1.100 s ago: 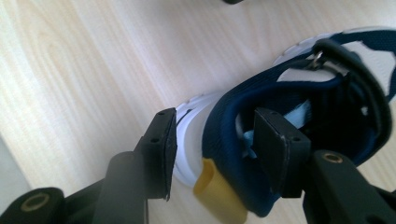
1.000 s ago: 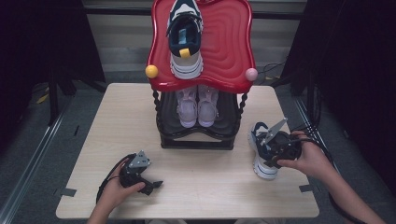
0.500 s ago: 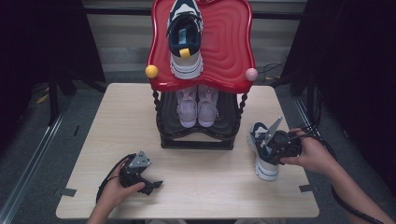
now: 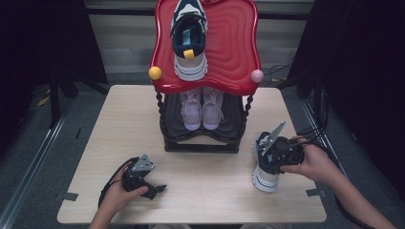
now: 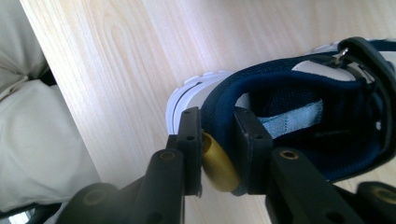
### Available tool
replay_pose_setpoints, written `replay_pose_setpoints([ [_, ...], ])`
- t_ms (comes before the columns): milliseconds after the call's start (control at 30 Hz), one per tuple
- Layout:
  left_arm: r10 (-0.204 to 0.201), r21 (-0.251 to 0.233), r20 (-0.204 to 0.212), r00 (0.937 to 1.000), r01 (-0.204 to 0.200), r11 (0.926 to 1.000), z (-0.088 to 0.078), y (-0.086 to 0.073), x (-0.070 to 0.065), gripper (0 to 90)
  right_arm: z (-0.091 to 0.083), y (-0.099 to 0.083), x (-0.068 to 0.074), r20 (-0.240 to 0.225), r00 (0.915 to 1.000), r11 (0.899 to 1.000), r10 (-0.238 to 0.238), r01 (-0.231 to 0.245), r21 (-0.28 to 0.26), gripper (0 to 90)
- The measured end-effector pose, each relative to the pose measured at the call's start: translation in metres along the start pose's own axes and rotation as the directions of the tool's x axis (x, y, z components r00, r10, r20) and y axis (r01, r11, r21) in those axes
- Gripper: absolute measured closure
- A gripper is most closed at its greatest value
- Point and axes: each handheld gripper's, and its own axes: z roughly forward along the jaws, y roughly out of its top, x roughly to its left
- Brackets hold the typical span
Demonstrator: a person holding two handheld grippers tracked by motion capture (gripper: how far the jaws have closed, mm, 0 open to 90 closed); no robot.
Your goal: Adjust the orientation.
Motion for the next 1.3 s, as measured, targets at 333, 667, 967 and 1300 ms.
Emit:
replay_pose_setpoints([
  [333, 0.002, -0.002, 0.001, 1.0, -0.002, 1.0, 0.0, 0.0, 0.0, 0.0, -0.001, -0.001, -0.003, -0.019, 0.9994, 0.999, -0.028, 0.028, 0.043, 57.6],
  [667, 0.0, -0.001, 0.0, 1.0, 0.0, 1.0, 0.0, 0.0, 0.0, 0.0, 0.001, 0.0, -0.003, -0.032, 0.9983, 0.996, -0.049, 0.052, 0.077, 59.3],
  [967, 0.001, -0.001, -0.001, 1.0, -0.001, 1.0, 0.0, 0.0, 0.0, 0.0, 0.011, 0.009, -0.004, -0.05, 0.992, 0.982, -0.116, 0.122, 0.145, 61.9],
  [1300, 0.002, -0.001, 0.001, 1.0, -0.002, 1.0, 0.0, 0.0, 0.0, 0.0, 0.022, 0.014, -0.002, -0.077, 0.9915, 0.977, -0.104, 0.117, 0.179, 65.5],
])
